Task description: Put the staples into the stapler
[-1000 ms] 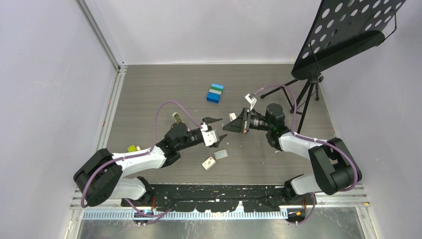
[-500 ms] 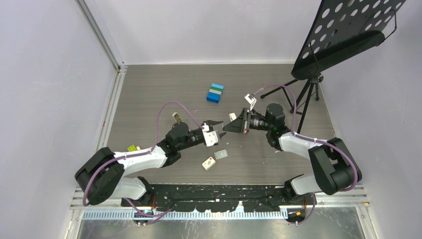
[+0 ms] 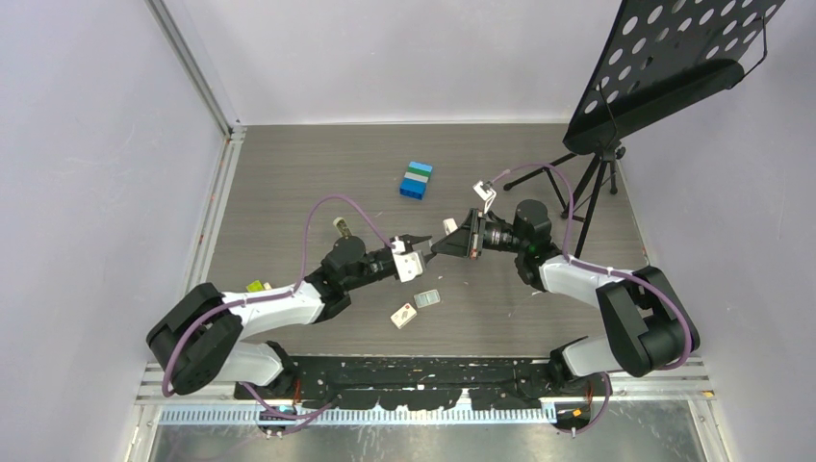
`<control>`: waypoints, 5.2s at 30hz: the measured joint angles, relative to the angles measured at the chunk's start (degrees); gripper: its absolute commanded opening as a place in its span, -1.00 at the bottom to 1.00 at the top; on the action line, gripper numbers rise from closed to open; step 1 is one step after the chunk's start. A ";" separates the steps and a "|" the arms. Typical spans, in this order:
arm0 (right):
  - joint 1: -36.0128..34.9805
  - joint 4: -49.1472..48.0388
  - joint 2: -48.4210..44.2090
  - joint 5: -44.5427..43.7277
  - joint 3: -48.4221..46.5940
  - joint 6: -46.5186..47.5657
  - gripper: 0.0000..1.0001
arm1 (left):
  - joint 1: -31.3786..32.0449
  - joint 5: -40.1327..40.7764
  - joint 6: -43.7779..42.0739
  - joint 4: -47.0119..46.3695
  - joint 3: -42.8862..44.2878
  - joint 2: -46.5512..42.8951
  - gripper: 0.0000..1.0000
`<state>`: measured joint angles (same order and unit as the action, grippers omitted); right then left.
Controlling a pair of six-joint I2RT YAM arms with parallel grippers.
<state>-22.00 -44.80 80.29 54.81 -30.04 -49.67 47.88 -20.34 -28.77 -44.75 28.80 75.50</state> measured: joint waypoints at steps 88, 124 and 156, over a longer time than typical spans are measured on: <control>-4.24 38.88 -2.08 -18.78 -7.37 24.15 -0.11 | 6.25 12.50 65.90 73.24 19.93 10.86 0.07; -4.24 38.88 -2.05 -18.99 -7.37 24.33 -0.12 | 11.89 27.21 57.57 81.20 26.16 12.15 -0.12; -4.24 39.74 -2.80 -19.39 -7.37 25.20 -0.11 | 8.24 23.85 52.48 80.61 26.18 18.67 -0.33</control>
<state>-26.24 -5.06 77.49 35.42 -37.41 -24.47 56.12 3.51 23.70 35.86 54.98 94.17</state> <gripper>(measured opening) 0.443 0.348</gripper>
